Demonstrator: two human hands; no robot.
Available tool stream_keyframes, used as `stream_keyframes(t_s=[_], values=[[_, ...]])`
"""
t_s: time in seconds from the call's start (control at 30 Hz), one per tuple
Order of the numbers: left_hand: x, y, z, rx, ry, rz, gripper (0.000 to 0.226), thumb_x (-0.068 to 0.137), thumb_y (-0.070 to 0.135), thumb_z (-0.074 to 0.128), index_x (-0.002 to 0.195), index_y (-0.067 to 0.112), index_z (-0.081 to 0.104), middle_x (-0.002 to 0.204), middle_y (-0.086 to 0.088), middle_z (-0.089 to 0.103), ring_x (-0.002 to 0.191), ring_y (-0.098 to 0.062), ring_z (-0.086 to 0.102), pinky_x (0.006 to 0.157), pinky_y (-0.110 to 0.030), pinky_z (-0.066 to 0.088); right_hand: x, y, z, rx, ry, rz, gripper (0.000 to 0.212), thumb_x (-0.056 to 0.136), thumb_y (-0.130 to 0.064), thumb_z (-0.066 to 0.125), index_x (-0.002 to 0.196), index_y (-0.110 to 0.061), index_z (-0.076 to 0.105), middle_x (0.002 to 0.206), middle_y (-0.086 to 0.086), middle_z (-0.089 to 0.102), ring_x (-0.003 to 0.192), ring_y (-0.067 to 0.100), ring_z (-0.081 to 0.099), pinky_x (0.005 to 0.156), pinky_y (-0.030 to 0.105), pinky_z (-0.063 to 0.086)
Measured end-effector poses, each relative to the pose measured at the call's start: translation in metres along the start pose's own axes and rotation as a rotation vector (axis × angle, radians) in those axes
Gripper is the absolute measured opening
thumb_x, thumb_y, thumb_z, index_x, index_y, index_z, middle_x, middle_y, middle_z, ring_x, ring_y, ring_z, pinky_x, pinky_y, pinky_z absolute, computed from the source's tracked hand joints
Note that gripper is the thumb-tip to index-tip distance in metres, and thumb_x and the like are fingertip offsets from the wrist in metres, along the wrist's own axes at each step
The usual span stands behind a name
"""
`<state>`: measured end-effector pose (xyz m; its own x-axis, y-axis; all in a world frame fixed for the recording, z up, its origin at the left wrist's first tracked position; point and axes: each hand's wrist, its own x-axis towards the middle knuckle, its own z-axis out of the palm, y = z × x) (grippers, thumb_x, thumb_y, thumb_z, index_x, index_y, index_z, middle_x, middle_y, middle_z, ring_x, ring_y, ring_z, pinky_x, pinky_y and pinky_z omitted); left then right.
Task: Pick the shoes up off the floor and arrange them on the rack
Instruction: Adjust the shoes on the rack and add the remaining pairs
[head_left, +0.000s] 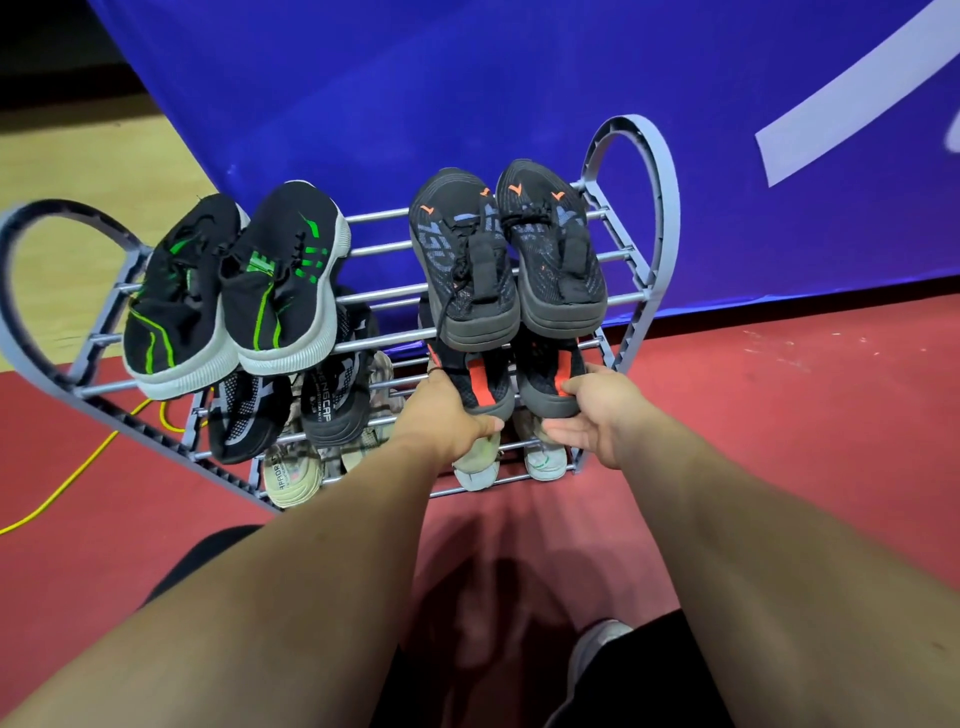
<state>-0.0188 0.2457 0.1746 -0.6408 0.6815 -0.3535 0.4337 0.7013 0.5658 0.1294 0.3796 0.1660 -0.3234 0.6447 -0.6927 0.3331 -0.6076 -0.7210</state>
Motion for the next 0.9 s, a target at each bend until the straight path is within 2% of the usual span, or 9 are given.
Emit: stream_keyframes(t_s=[0.07, 0.27, 0.43, 0.67, 0.73, 0.8, 0.83, 0.9], values=[[0.000, 0.004, 0.003, -0.005, 0.006, 0.010, 0.079, 0.064, 0.051, 0.088, 0.126, 0.017, 0.052, 0.117, 0.002, 0.068, 0.109, -0.023, 0.066, 0.097, -0.041, 0.053, 0.000, 0.000, 0.000, -0.005, 0.002, -0.004, 0.042, 0.104, -0.017, 0.048, 0.144, -0.029, 0.049, 0.117, 0.013, 0.071, 0.082, 0.033, 0.076, 0.057, 0.034, 0.062], [0.001, 0.003, 0.002, 0.018, 0.001, 0.000, 0.076, 0.075, 0.047, 0.085, 0.133, 0.015, 0.047, 0.125, 0.000, 0.066, 0.117, -0.027, 0.063, 0.096, -0.034, 0.048, -0.001, -0.001, -0.001, 0.012, -0.008, -0.005, 0.045, 0.104, -0.017, 0.048, 0.147, -0.029, 0.046, 0.116, 0.013, 0.071, 0.083, 0.033, 0.076, 0.058, 0.034, 0.063], [0.000, 0.001, 0.001, 0.033, -0.009, 0.008, 0.075, 0.076, 0.050, 0.084, 0.133, 0.017, 0.047, 0.126, 0.001, 0.067, 0.118, -0.026, 0.062, 0.093, -0.032, 0.046, -0.001, -0.001, -0.001, 0.027, 0.000, -0.025, 0.045, 0.103, -0.017, 0.051, 0.146, -0.028, 0.048, 0.115, 0.014, 0.072, 0.078, 0.034, 0.077, 0.058, 0.035, 0.062], [0.007, 0.003, 0.001, 0.027, -0.012, 0.018, 0.079, 0.072, 0.055, 0.084, 0.131, 0.019, 0.047, 0.124, 0.001, 0.068, 0.116, -0.027, 0.063, 0.100, -0.042, 0.050, 0.001, -0.002, -0.006, 0.017, -0.013, -0.021, 0.038, 0.103, -0.018, 0.054, 0.139, -0.027, 0.052, 0.112, 0.016, 0.073, 0.078, 0.035, 0.078, 0.062, 0.037, 0.063], [0.006, 0.004, 0.000, 0.020, -0.024, 0.022, 0.079, 0.073, 0.052, 0.086, 0.132, 0.017, 0.046, 0.125, 0.000, 0.067, 0.118, -0.027, 0.063, 0.100, -0.039, 0.050, -0.004, -0.006, -0.007, -0.078, -0.011, -0.018, 0.031, 0.101, -0.020, 0.054, 0.131, -0.025, 0.055, 0.112, 0.018, 0.072, 0.073, 0.033, 0.077, 0.056, 0.034, 0.061], [0.004, 0.004, -0.004, 0.017, -0.036, 0.031, 0.080, 0.074, 0.047, 0.087, 0.135, 0.014, 0.045, 0.128, -0.002, 0.067, 0.120, -0.027, 0.062, 0.100, -0.036, 0.048, -0.009, -0.012, -0.006, -0.302, 0.051, -0.073, 0.025, 0.097, -0.024, 0.054, 0.122, -0.021, 0.058, 0.110, 0.017, 0.070, 0.073, 0.032, 0.076, 0.056, 0.034, 0.059], [0.002, 0.005, -0.006, 0.025, -0.039, 0.035, 0.081, 0.075, 0.045, 0.086, 0.137, 0.013, 0.045, 0.129, -0.002, 0.066, 0.121, -0.027, 0.062, 0.099, -0.035, 0.048, -0.010, -0.017, -0.006, -0.509, 0.120, -0.148, 0.027, 0.093, -0.027, 0.054, 0.120, -0.020, 0.059, 0.112, 0.015, 0.069, 0.085, 0.034, 0.074, 0.064, 0.036, 0.058], [-0.007, 0.005, -0.017, 0.053, -0.043, 0.050, 0.079, 0.078, 0.040, 0.085, 0.140, 0.012, 0.044, 0.131, -0.003, 0.065, 0.122, -0.026, 0.061, 0.096, -0.031, 0.046, -0.019, -0.030, -0.004, -0.930, 0.277, -0.299, 0.033, 0.088, -0.035, 0.052, 0.114, -0.018, 0.061, 0.119, 0.014, 0.066, 0.112, 0.037, 0.060, 0.082, 0.036, 0.044]])
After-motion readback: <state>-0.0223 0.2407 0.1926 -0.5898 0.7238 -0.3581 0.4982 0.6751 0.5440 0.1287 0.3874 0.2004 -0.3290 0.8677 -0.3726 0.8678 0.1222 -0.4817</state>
